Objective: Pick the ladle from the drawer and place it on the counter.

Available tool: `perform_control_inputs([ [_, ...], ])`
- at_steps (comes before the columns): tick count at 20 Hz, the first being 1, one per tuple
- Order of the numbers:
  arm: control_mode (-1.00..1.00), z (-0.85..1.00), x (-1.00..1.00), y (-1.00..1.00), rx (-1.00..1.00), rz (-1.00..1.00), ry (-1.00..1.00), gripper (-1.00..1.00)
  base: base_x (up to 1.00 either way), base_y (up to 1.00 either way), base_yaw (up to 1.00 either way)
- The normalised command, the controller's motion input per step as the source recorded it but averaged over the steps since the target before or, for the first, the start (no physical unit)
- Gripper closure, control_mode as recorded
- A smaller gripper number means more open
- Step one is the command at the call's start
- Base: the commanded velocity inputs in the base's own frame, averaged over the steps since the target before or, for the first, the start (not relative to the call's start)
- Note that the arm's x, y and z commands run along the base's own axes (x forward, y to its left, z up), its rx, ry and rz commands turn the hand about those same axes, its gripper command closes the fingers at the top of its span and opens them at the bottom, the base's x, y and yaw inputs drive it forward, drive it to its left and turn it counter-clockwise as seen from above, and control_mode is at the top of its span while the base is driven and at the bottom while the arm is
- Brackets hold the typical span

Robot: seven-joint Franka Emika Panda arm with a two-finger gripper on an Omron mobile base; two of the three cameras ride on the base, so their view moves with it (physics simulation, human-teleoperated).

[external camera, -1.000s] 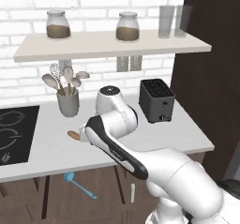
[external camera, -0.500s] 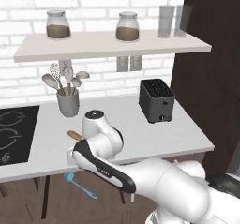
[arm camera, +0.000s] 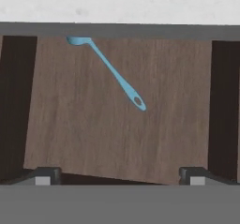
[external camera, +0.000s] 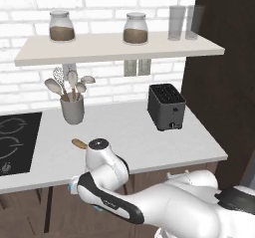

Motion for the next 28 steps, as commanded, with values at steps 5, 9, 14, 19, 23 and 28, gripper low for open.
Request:
perform_control_inputs([
  [5, -1.00, -0.52, -0.02, 0.13, 0.00, 0.00, 0.01, -1.00, 0.00, 0.00, 0.00],
  [9, -1.00, -0.40, -0.06, 0.13, 0.00, 0.00, 0.00, -1.00, 0.00, 0.00, 0.00],
  [14, -1.00, -0.24, -0.04, 0.11, 0.00, 0.00, 0.00, -1.00, 0.00, 0.00, 0.00],
  [19, -1.00, -0.25, -0.07, 0.06, 0.00, 0.00, 0.00, -1.00, 0.00, 0.00, 0.00],
  [23, -1.00, -0.39, -0.23, 0.00, 0.00, 0.00, 0.00, -1.00, 0.00, 0.00, 0.00],
  [28, -1.00, -0.47, -0.19, 0.03, 0.00, 0.00, 0.00, -1.00, 0.00, 0.00, 0.00],
])
